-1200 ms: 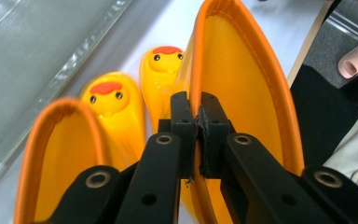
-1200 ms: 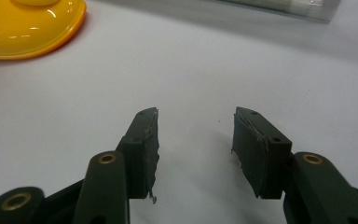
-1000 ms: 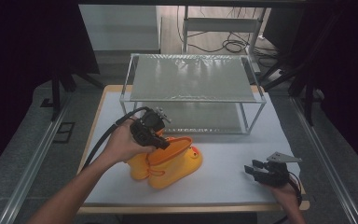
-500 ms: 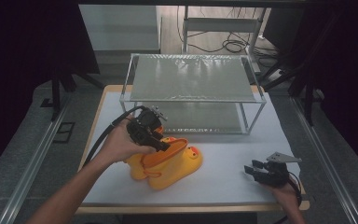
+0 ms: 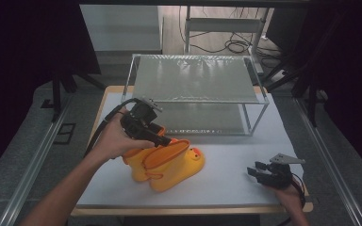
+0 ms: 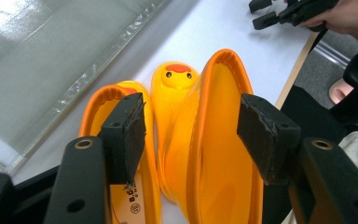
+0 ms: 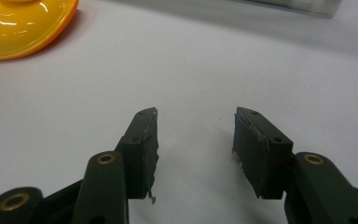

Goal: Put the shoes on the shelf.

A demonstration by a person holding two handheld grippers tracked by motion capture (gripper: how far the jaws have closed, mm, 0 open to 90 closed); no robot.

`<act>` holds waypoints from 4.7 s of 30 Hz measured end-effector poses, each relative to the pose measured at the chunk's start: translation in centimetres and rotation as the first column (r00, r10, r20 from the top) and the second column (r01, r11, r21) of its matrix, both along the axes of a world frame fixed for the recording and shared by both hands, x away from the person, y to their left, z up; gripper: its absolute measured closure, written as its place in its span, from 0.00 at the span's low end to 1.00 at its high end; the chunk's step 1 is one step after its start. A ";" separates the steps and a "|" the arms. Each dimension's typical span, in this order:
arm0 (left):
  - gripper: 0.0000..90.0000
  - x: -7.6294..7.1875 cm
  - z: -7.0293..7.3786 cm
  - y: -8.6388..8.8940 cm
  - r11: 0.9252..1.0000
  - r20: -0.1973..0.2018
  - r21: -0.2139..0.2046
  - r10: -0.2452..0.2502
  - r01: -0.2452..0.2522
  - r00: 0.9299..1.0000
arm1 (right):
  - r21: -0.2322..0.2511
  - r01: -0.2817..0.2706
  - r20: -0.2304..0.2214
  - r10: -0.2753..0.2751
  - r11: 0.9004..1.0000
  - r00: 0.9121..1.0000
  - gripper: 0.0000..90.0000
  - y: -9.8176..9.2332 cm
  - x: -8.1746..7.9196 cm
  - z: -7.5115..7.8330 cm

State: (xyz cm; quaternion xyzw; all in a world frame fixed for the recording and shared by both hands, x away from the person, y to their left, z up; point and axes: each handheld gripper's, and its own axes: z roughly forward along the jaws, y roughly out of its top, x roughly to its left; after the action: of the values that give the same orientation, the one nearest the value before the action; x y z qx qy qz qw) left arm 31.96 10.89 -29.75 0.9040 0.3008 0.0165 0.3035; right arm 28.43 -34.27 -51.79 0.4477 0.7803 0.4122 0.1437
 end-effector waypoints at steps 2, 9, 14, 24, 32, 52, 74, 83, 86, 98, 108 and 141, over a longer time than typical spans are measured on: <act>0.45 0.0 0.1 0.2 1.000 0.000 -0.006 0.004 -0.004 1.000 | 0.001 0.003 0.000 -0.003 1.000 1.000 0.54 0.0 0.0 0.0; 0.44 -0.3 0.6 1.1 1.000 0.009 -0.012 0.016 -0.016 1.000 | 0.007 0.007 -0.001 -0.007 1.000 1.000 0.52 0.0 0.0 0.1; 0.44 -0.4 1.1 1.7 1.000 0.012 -0.007 0.028 -0.028 1.000 | 0.005 0.007 -0.001 -0.007 1.000 1.000 0.51 0.0 0.0 0.1; 0.43 -0.6 1.5 2.6 0.998 0.009 0.029 0.049 -0.049 0.999 | 0.004 0.006 -0.003 -0.006 1.000 1.000 0.50 0.0 0.0 0.0; 0.41 -0.4 0.5 2.3 0.997 -0.023 0.063 0.050 -0.049 0.998 | 0.001 0.005 -0.003 -0.005 1.000 1.000 0.50 0.0 0.1 0.0; 0.39 0.9 -2.6 0.6 0.989 -0.118 0.149 0.020 -0.002 0.993 | 0.000 0.005 -0.006 -0.005 1.000 1.000 0.50 0.0 0.1 0.0; 0.93 1.9 -4.8 -1.5 0.977 -0.167 0.213 0.018 0.018 0.986 | 0.004 0.009 -0.009 -0.009 1.000 1.000 0.50 -0.1 0.2 -0.1; 0.93 2.7 -3.4 -1.9 0.992 -0.241 0.113 -0.024 0.053 0.970 | 0.013 0.020 -0.008 -0.020 1.000 1.000 0.50 -0.4 0.2 0.0; 0.93 2.5 -2.9 -2.2 0.993 -0.243 0.096 -0.041 0.066 0.969 | 0.009 0.019 -0.008 -0.019 1.000 1.000 0.50 -0.4 0.2 0.0; 0.93 2.5 1.6 -3.7 0.995 -0.202 0.029 -0.085 0.092 0.976 | 0.015 0.026 -0.006 -0.026 1.000 1.000 0.50 -0.6 0.2 0.0; 0.93 3.4 3.7 -4.5 0.995 -0.186 -0.015 -0.095 0.094 0.978 | 0.019 0.032 -0.006 -0.032 0.999 0.999 0.50 -0.8 0.2 0.1; 0.92 6.2 12.1 -6.7 0.982 -0.114 -0.164 -0.111 0.091 0.987 | 0.037 0.052 -0.010 -0.051 0.998 0.999 0.50 -1.3 0.3 0.0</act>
State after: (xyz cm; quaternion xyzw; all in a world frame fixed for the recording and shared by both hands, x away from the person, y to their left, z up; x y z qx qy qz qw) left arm 38.20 4.23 -17.63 0.8904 0.2730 -0.0786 0.3557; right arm 28.71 -35.59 -51.77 0.4721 0.7613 0.4211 0.1424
